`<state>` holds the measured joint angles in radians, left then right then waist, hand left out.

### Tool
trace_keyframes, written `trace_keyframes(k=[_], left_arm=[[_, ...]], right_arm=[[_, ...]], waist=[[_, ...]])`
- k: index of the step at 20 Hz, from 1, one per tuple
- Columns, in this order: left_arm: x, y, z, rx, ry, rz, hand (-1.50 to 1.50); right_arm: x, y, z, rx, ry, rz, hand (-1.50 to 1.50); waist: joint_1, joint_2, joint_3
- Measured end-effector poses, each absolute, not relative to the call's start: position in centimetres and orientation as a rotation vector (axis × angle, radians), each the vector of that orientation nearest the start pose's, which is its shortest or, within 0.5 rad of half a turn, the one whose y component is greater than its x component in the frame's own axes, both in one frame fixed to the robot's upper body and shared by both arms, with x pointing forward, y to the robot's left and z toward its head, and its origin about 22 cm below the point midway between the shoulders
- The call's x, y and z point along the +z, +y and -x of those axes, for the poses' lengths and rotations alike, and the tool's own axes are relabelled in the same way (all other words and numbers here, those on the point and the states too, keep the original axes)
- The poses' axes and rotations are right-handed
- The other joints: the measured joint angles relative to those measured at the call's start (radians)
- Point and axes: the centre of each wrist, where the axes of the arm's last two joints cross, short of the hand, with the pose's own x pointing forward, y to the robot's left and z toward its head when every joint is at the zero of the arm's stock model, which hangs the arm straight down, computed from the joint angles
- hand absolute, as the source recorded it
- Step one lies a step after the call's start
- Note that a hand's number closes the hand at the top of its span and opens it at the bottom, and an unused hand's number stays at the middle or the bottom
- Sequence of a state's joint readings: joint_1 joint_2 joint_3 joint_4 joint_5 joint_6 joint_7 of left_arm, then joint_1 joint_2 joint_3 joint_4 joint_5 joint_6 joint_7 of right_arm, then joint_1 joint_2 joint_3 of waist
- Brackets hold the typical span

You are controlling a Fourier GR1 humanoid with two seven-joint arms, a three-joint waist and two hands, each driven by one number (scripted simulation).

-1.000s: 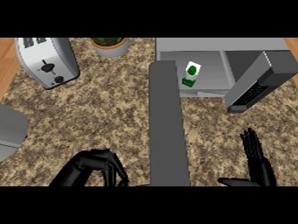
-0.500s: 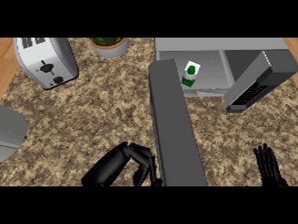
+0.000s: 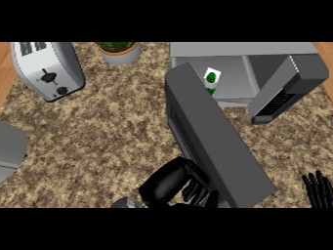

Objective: Pick up the milk, place it into the microwave and close the microwave

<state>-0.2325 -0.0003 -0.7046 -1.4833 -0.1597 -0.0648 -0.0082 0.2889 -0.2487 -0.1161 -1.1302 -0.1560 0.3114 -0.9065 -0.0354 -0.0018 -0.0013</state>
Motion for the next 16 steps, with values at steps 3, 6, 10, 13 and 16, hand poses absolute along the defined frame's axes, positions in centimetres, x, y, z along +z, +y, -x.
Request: trace_keyframes(k=[3,6,10,13,16], left_arm=[[1.7,3.2,-22.4,-0.910,-1.610,0.477,1.50],[1.4,2.0,-22.5,-0.904,-1.583,0.462,1.50],[1.0,1.0,-23.2,-0.864,-1.555,0.429,1.50],[1.0,0.4,-23.9,-0.813,-1.558,0.407,1.50],[1.0,0.4,-24.5,-0.732,-1.577,0.394,-1.50]], right_arm=[[-10.9,-35.3,-11.6,-0.035,-1.837,-0.049,-1.50],[-9.7,-34.5,-12.0,-0.012,-1.878,-0.110,-1.50],[-8.0,-33.9,-12.5,0.006,-1.920,-0.172,-1.50],[-6.8,-33.5,-13.0,0.022,-1.942,-0.217,-1.50],[-5.6,-33.5,-13.4,0.041,-1.959,-0.252,-1.50]], waist=[[-0.015,0.002,0.000],[-0.040,0.003,-0.002],[-0.072,0.008,-0.003],[-0.096,0.013,-0.003],[-0.123,0.020,-0.004]])
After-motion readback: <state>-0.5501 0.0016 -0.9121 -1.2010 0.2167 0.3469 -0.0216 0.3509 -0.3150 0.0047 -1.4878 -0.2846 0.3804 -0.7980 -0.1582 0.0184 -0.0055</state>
